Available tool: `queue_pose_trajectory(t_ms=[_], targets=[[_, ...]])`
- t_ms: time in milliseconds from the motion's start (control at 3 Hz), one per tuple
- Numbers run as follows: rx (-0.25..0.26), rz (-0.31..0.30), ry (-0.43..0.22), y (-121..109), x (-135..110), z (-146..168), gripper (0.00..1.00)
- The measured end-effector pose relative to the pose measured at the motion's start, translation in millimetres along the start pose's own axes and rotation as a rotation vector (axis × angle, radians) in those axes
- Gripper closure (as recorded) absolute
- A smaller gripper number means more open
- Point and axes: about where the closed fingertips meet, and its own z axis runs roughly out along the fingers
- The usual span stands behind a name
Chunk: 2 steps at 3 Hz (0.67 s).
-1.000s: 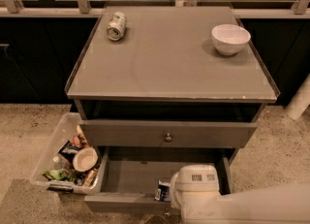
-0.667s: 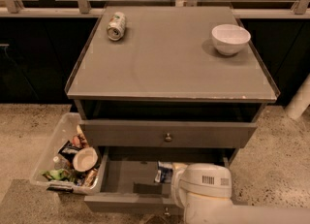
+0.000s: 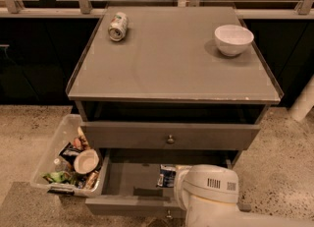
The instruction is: Pick rxbar blueberry from middle drawer and place on counter
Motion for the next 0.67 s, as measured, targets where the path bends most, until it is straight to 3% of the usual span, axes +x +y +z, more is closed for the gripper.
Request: queue_pose_trajectory(t_ms=[333, 667], targets=[[0.028, -0.019, 0.018, -8.7, -4.4, -17.2, 1.00], [0.137, -0.020, 0.043, -43.5, -8.7, -68.3, 1.00]])
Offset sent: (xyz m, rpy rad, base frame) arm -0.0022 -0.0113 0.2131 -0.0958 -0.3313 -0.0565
